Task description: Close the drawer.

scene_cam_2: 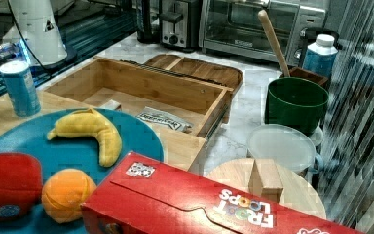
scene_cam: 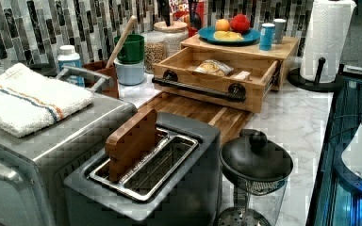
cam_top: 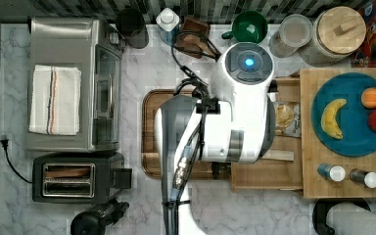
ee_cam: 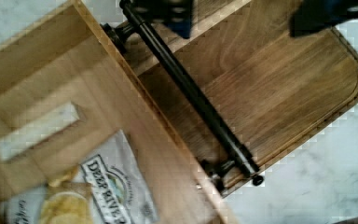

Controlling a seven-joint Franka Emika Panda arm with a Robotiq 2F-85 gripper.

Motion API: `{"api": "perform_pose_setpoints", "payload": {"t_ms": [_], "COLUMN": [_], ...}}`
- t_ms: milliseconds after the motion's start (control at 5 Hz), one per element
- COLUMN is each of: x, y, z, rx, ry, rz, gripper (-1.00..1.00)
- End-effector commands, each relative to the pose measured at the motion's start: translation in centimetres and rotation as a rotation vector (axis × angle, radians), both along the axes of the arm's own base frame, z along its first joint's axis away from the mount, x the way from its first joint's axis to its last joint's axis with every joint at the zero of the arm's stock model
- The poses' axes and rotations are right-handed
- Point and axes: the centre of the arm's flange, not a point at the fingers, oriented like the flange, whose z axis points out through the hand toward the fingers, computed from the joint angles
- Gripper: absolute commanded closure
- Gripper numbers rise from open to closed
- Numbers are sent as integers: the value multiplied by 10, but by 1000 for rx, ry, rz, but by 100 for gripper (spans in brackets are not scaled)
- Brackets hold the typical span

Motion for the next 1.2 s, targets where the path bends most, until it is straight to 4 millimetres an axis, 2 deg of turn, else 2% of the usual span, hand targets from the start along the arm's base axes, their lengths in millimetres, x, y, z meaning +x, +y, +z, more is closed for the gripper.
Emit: {"api": "perform_pose_setpoints", "payload": {"t_ms": [200, 400, 600, 1000, 1200], "x": [-13, -22, -21, -21, -15], "y": [121, 125, 119, 96, 94], "z": [-33, -63, -97, -158, -177], "rx": [21, 15, 50, 3, 24], "ry": [-20, -42, -34, -64, -34], "rz": [440, 485, 482, 506, 491], "gripper": [-100, 100, 100, 100, 100]}}
